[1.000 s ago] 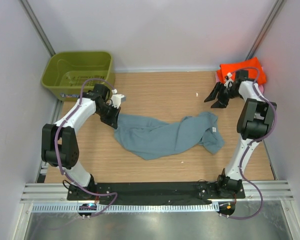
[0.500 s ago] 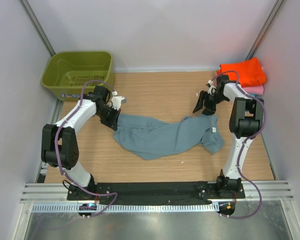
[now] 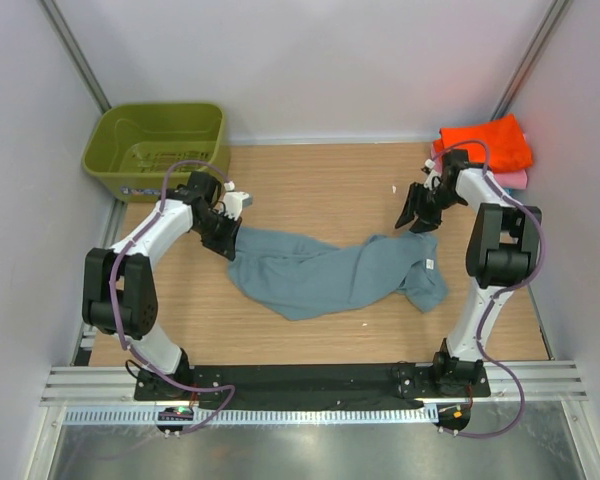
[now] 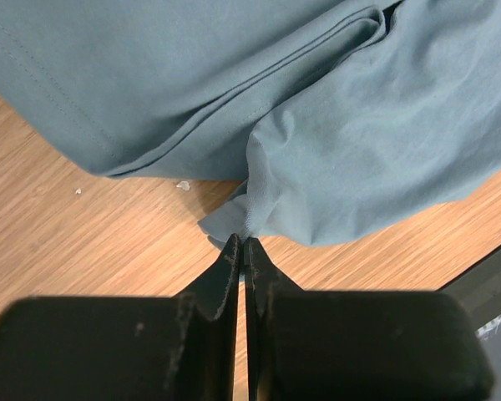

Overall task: Fold and stack the t-shirts
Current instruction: Flatten the tshirt out

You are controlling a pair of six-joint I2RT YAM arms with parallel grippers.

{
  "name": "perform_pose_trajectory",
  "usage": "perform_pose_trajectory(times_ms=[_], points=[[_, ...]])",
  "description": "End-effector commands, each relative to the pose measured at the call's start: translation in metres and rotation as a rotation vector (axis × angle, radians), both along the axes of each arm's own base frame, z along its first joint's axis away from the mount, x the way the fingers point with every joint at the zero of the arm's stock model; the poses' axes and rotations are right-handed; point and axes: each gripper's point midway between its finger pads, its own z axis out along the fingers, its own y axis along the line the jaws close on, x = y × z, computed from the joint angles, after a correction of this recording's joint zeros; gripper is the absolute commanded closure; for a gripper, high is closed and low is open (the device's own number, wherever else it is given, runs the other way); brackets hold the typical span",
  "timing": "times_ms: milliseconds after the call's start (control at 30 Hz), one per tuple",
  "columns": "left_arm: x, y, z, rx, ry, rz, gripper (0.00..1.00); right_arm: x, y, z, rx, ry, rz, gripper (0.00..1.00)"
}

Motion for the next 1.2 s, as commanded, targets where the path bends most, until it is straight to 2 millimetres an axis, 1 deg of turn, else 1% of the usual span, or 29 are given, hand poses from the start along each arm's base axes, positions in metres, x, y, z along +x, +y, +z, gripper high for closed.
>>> perform_pose_trajectory(times_ms=[0, 67, 100, 167, 267, 300, 367, 433, 467, 500, 533, 567, 633, 667, 700, 733, 767, 833, 867, 933, 967, 1033, 1067, 1100, 1133, 1167], points=[[0.008, -0.007, 0.008, -0.034, -0.050, -0.001, 0.97, -0.026, 0.002, 0.023, -0.010, -0.014, 0.010, 0.50], [0.010, -0.009, 0.009, -0.036, -0.054, 0.000, 0.97, -0.034, 0.003, 0.024, -0.008, -0.014, 0.008, 0.50], [0.010, -0.011, 0.009, -0.036, -0.055, -0.004, 0.97, -0.042, 0.003, 0.018, -0.007, 0.007, 0.008, 0.50], [0.009, -0.015, 0.010, -0.033, -0.063, -0.019, 0.97, -0.049, 0.004, 0.014, -0.007, 0.022, 0.009, 0.50], [0.004, -0.018, 0.010, -0.025, -0.077, -0.037, 0.97, -0.049, 0.001, 0.011, -0.026, 0.020, 0.015, 0.53], [0.002, -0.019, 0.009, -0.020, -0.077, -0.041, 0.97, -0.048, 0.000, 0.010, -0.031, 0.019, 0.015, 0.59], [-0.002, -0.020, 0.007, -0.017, -0.077, -0.046, 0.96, -0.040, -0.002, 0.012, -0.037, -0.005, 0.016, 0.64], [-0.004, -0.021, 0.008, -0.020, -0.081, -0.044, 0.96, -0.034, -0.004, 0.012, -0.051, -0.019, 0.016, 0.75], [-0.005, -0.022, 0.007, -0.022, -0.081, -0.046, 0.96, -0.027, -0.007, 0.014, -0.066, -0.039, 0.014, 0.79], [-0.006, -0.023, 0.007, -0.025, -0.079, -0.047, 0.96, -0.021, -0.009, 0.016, -0.075, -0.055, 0.014, 0.86], [-0.005, -0.024, 0.008, -0.027, -0.084, -0.044, 0.96, -0.017, -0.011, 0.019, -0.084, -0.068, 0.012, 0.91], [-0.004, -0.024, 0.009, -0.028, -0.086, -0.043, 0.96, -0.003, -0.013, 0.030, -0.095, -0.116, 0.008, 0.97], [-0.002, -0.025, 0.012, -0.029, -0.096, -0.044, 0.96, 0.018, -0.016, 0.044, -0.107, -0.169, 0.003, 0.99], [0.000, -0.024, 0.013, -0.026, -0.101, -0.041, 0.96, 0.044, -0.019, 0.071, -0.116, -0.263, -0.001, 0.99], [0.001, -0.024, 0.013, -0.025, -0.103, -0.040, 0.96, 0.057, -0.020, 0.086, -0.123, -0.309, -0.006, 0.99], [0.001, -0.025, 0.014, -0.027, -0.103, -0.041, 0.96, 0.071, -0.022, 0.096, -0.129, -0.346, -0.007, 0.99], [0.002, -0.025, 0.014, -0.027, -0.105, -0.038, 0.96, 0.093, -0.024, 0.138, -0.143, -0.460, -0.009, 0.99], [0.003, -0.026, 0.015, -0.031, -0.106, -0.035, 0.96, 0.108, -0.025, 0.177, -0.161, -0.563, -0.011, 0.99], [0.005, -0.026, 0.017, -0.031, -0.110, -0.034, 0.96, 0.112, -0.024, 0.211, -0.170, -0.648, -0.010, 0.99], [0.005, -0.026, 0.017, -0.033, -0.110, -0.029, 0.97, 0.105, -0.022, 0.235, -0.167, -0.698, -0.010, 0.99], [0.006, -0.026, 0.018, -0.033, -0.111, -0.029, 0.97, 0.090, -0.020, 0.246, -0.165, -0.710, -0.007, 0.99], [0.007, -0.027, 0.018, -0.031, -0.115, -0.029, 0.97, 0.068, -0.013, 0.242, -0.136, -0.683, 0.008, 0.99], [0.007, -0.026, 0.018, -0.030, -0.113, -0.026, 0.97, 0.047, -0.009, 0.216, -0.116, -0.595, 0.014, 0.99], [0.008, -0.026, 0.019, -0.031, -0.117, -0.028, 0.97, 0.026, -0.004, 0.220, -0.101, -0.587, 0.016, 0.99], [0.009, -0.027, 0.019, -0.032, -0.117, -0.028, 0.97, 0.008, 0.002, 0.212, -0.084, -0.553, 0.030, 0.99], [0.009, -0.028, 0.019, -0.033, -0.120, -0.033, 0.97, -0.021, 0.009, 0.173, -0.065, -0.429, 0.047, 0.99]])
